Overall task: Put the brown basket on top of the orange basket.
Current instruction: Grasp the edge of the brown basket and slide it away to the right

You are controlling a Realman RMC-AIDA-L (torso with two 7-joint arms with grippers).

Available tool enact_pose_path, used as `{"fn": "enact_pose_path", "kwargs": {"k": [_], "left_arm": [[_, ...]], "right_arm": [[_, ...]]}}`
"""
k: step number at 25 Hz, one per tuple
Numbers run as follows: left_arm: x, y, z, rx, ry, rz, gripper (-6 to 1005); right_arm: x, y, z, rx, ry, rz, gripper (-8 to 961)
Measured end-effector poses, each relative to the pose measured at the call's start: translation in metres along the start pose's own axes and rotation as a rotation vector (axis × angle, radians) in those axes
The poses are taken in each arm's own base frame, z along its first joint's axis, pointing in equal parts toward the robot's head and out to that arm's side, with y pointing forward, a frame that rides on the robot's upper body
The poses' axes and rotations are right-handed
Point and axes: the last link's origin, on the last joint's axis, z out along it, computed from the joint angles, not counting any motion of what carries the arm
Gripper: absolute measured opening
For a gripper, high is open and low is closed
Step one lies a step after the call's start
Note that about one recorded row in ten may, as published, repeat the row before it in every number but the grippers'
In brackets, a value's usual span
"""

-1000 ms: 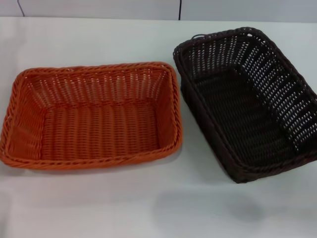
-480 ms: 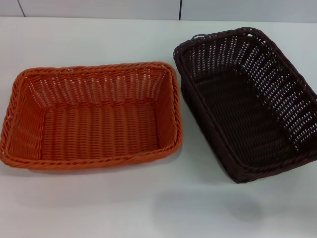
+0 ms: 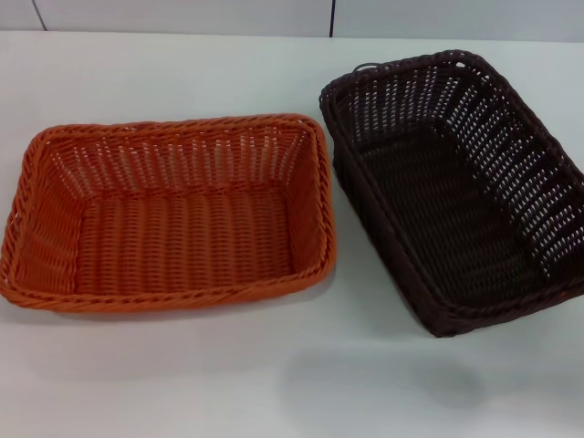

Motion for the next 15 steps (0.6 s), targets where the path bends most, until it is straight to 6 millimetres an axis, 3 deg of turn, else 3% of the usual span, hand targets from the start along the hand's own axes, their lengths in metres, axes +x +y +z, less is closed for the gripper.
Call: {"fn": "enact_pose_path", "kwargs": {"k": [15], "left_arm": [[-0.024,0.004,-0.026,-0.067,-0.113,0.044,772]], "right_arm": [[-0.001,0.001,-0.003,-0.001,-0.002,-0.001,819]]}}
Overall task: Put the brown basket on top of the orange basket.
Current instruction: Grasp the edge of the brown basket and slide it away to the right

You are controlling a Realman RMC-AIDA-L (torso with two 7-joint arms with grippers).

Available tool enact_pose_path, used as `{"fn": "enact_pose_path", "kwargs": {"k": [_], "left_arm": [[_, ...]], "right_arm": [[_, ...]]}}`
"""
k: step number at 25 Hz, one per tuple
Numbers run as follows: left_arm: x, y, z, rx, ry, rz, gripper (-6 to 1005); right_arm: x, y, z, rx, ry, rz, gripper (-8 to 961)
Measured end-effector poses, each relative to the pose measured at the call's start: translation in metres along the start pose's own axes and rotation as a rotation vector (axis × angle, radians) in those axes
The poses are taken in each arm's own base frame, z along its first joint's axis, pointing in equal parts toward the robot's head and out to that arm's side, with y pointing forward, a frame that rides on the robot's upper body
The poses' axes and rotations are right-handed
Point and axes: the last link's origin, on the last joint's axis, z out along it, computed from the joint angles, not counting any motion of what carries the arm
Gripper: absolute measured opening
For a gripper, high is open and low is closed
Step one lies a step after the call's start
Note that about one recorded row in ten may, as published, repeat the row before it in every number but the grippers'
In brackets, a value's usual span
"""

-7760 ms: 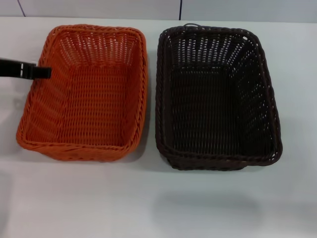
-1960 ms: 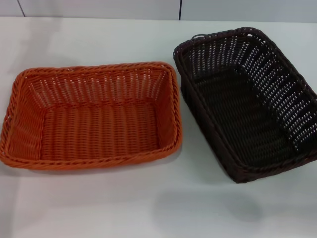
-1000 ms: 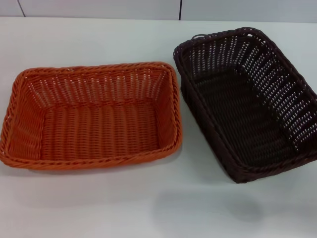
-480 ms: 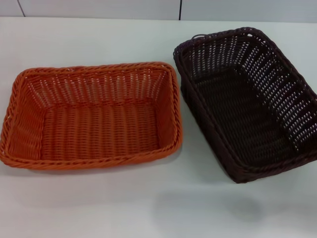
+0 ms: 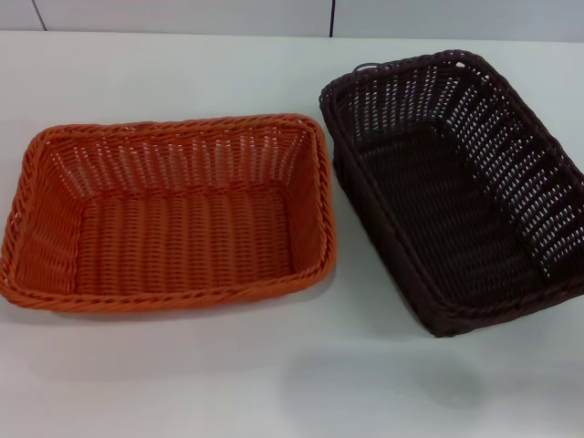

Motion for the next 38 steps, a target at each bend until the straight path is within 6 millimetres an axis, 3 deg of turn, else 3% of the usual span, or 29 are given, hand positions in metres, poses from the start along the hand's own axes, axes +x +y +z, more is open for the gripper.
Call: {"fn": "enact_pose_path", "kwargs": {"k": [6,13,23,25,38], "left_arm": [[-0.005,-0.001,-0.005,0.003,-0.022,-0.002,773],[-0.016,-0.002,-0.015,0.005,-0.074,-0.046,775],[-0.018,-0.006,-0.019,0.013,-0.087,-0.059,773],[-0.020,-0.007,-0.019,0.022,-0.096,-0.130,772],[-0.021,-0.019,-0.022,0.087,-0.093,-0.177,766]], "right_arm": [[-0.001,0.003,0.001,-0.016,-0.014,0.004,819],[0.005,0.007,0.015,-0.032,-0.030,-0.006,819],[0.023,0.019,0.039,-0.071,-0.005,-0.005,818],[0.025,0.022,0.043,-0.077,-0.003,-0.004,818],[0.027,0.028,0.054,-0.088,-0.018,0.019,818]]}}
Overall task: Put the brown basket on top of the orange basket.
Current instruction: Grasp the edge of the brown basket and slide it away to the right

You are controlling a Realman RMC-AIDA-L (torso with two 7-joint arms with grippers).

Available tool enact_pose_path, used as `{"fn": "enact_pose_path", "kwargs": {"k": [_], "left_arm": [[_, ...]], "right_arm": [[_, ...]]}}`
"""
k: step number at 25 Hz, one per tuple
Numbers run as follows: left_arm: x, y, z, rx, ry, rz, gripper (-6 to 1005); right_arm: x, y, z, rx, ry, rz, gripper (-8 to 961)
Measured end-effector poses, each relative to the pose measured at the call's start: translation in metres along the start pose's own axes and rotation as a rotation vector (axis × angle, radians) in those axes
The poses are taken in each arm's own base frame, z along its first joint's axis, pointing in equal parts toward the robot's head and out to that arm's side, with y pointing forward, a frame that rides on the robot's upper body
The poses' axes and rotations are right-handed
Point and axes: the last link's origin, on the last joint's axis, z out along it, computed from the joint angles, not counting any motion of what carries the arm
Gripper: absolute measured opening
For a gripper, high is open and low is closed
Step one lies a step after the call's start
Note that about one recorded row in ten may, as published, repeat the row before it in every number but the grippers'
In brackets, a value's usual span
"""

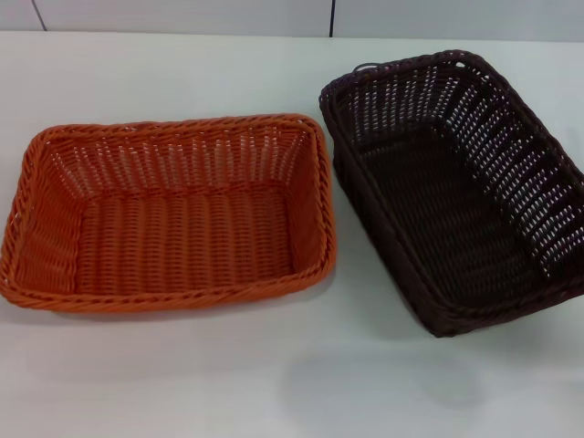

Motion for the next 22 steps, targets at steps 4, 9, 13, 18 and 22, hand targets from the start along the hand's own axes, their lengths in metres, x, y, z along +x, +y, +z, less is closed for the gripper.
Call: {"fn": "enact_pose_path", "kwargs": {"k": [4,9,13,18,22], "left_arm": [[0.000,-0.005,-0.003,0.021,0.005,-0.022,765],[0.000,-0.011,-0.006,0.033,0.007,-0.073,765],[0.000,-0.011,-0.007,0.032,0.007,-0.070,766],[-0.002,-0.011,-0.008,0.028,0.000,-0.066,766],[-0.002,-0.009,-0.009,0.020,-0.003,-0.063,766]], "right_arm": [[0.002,0.004,0.004,-0.008,0.007,0.016,818],[0.007,0.007,0.008,-0.009,0.031,0.035,819],[0.009,0.009,0.010,-0.013,0.045,0.043,819],[0.015,0.012,0.015,-0.027,0.081,0.049,819],[0.022,0.019,0.023,-0.033,0.124,0.027,819]]}}
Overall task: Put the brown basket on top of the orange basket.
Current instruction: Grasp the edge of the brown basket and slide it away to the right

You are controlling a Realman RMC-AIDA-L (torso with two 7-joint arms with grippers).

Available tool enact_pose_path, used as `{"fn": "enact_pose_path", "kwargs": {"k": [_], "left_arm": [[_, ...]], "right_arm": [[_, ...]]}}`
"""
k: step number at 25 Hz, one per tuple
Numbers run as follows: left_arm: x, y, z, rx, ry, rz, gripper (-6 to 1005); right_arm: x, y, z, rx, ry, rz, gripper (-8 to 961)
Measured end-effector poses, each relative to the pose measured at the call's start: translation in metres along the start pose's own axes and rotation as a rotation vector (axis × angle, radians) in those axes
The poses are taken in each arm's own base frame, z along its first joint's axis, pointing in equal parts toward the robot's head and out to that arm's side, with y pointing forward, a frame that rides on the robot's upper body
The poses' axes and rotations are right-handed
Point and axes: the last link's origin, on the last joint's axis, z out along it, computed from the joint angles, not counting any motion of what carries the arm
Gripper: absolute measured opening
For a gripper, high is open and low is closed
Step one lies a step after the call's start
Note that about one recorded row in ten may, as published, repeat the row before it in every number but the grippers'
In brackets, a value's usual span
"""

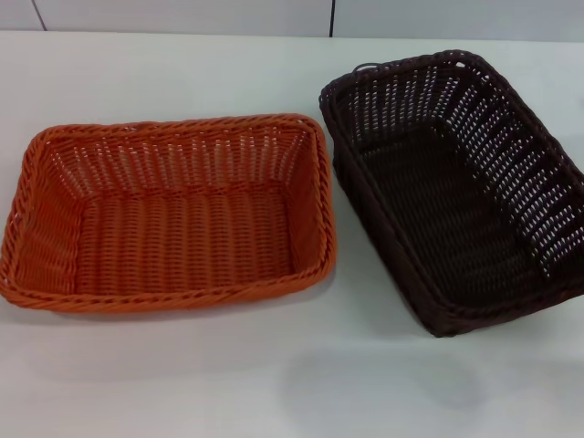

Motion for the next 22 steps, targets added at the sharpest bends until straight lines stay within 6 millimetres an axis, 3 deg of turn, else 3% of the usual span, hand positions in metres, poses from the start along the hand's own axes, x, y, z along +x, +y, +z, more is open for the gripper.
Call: {"fn": "enact_pose_path", "kwargs": {"k": [17,22], "left_arm": [[-0.004,-0.003,-0.006,0.002,-0.019,0.009,765],[-0.006,-0.004,-0.008,0.005,-0.028,0.012,765]], "right_arm": [[0.004,0.015,0.019,-0.021,0.129,0.030,818],[0.001,0.019,0.032,-0.017,0.198,0.033,818]]}}
